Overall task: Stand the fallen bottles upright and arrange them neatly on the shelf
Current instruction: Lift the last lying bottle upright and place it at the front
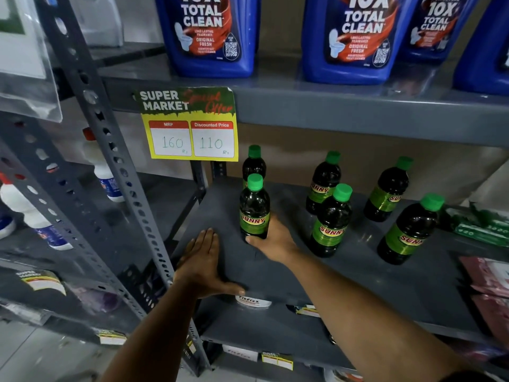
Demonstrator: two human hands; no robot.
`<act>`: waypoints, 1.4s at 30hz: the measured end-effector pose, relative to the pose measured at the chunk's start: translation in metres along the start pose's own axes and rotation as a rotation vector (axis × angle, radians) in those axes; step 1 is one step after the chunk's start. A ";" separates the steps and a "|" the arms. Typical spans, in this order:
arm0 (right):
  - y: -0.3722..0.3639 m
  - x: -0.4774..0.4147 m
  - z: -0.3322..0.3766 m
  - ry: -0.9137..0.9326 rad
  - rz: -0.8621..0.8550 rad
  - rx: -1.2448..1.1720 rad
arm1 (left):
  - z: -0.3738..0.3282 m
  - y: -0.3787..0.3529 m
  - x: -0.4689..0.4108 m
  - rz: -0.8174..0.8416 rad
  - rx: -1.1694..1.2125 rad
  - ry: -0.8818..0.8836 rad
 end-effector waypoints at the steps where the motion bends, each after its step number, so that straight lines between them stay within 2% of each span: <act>1: 0.000 0.000 -0.001 0.003 -0.010 0.011 | 0.000 0.000 0.000 0.002 -0.002 0.002; 12: 0.000 0.020 -0.005 0.017 0.081 0.122 | 0.001 -0.001 -0.002 0.013 -0.005 0.027; 18: -0.007 0.047 -0.010 0.053 0.073 0.156 | 0.001 -0.001 -0.002 0.020 0.003 0.040; 29: -0.012 0.063 -0.008 0.065 0.050 0.097 | -0.002 0.000 -0.002 0.053 -0.023 0.063; 32: -0.009 0.076 -0.007 0.124 0.035 -0.025 | -0.003 0.002 -0.002 0.051 -0.033 0.064; 34: 0.003 0.090 -0.012 0.183 -0.106 -0.063 | -0.003 0.002 -0.001 0.050 -0.038 0.066; 37: 0.032 0.111 -0.023 0.313 -0.483 0.032 | -0.003 0.002 0.000 0.043 -0.022 0.057; 40: 0.064 0.114 -0.036 0.201 -0.776 0.117 | -0.004 0.003 0.000 0.035 -0.016 0.048; 42: 0.086 0.103 -0.044 0.077 -0.839 0.123 | -0.004 0.003 -0.001 0.035 -0.016 0.050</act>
Point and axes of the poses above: each hand's wrist, its own x-axis away from the middle knuckle, its own y-axis out of the back of the hand, z = x × y, the point moved 4 cm from there along -x, towards the middle knuckle, and after that the axes turned 4 degrees about -y, right-handed, at the moved point
